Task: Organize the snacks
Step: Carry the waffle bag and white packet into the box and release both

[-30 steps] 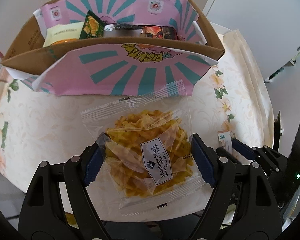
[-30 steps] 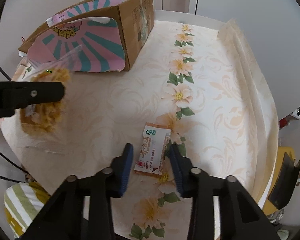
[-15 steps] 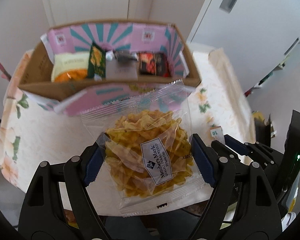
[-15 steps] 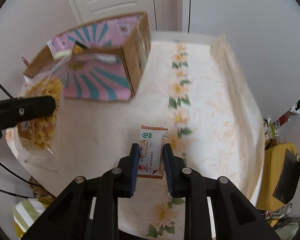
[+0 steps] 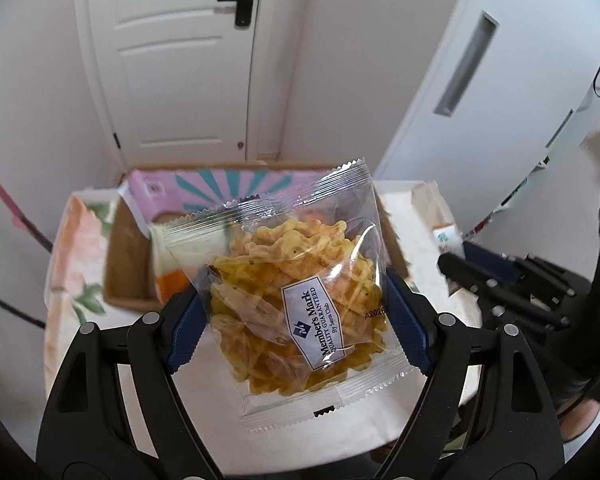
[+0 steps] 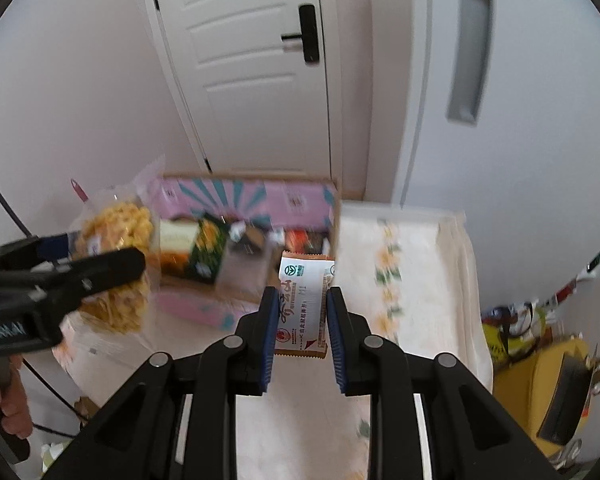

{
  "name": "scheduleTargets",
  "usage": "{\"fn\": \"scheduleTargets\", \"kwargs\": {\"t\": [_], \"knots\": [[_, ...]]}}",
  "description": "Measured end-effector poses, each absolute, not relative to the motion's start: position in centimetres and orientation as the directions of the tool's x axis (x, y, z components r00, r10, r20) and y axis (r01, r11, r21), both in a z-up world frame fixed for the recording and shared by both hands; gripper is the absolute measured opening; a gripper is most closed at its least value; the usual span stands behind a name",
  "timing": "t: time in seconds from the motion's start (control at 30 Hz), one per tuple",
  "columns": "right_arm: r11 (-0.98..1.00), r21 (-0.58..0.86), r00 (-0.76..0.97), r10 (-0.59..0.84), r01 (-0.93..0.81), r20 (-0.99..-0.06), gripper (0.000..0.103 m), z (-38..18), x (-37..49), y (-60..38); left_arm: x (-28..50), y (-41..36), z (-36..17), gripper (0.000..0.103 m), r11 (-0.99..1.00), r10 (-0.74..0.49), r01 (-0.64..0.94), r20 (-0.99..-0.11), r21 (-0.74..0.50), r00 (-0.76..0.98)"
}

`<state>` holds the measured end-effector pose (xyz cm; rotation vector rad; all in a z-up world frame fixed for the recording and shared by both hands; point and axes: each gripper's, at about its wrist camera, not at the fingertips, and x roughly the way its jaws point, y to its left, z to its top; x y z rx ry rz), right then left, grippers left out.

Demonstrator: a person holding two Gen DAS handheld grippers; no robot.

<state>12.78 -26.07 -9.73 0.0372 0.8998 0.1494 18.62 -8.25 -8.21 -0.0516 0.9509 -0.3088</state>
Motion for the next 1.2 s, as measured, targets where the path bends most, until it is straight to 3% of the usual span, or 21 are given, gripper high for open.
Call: {"fn": "scheduleTargets", "kwargs": {"t": [0.37, 0.93, 1.0, 1.07, 1.13, 1.2], "knots": [[0.984, 0.133, 0.63, 0.179, -0.119, -0.756, 0.022, -8.1, 20.2, -21.1, 26.3, -2.6, -9.5, 0.079, 0.953, -0.271, 0.257, -0.829, -0.16, 0.489], [0.961, 0.234, 0.478, 0.276, -0.148, -0.834, 0.022, -13.9, 28.9, -17.9, 32.2, -1.5, -16.5, 0.079, 0.968, -0.232, 0.17, -0.92, -0.185, 0.316], [0.957, 0.246, 0.461, 0.291, -0.156, -0.839, 0.022, -14.4, 29.5, -17.8, 32.3, -1.7, -16.4, 0.083, 0.963, -0.249, 0.179, -0.913, -0.199, 0.322], [0.951, 0.261, 0.434, 0.308, -0.165, -0.847, 0.022, -14.9, 30.1, -17.8, 31.9, -2.4, -15.6, 0.101, 0.972, -0.201, 0.185, -0.912, -0.142, 0.358], [0.943, 0.287, 0.418, 0.332, -0.167, -0.846, 0.024, -15.3, 30.7, -18.1, 31.7, -2.4, -15.4, 0.103, 0.975, -0.173, 0.195, -0.909, -0.104, 0.38], [0.939, 0.308, 0.427, 0.344, -0.155, -0.836, 0.04, -15.5, 31.3, -19.0, 31.6, -2.3, -15.6, 0.103, 0.976, -0.159, 0.197, -0.914, -0.09, 0.372]]}}
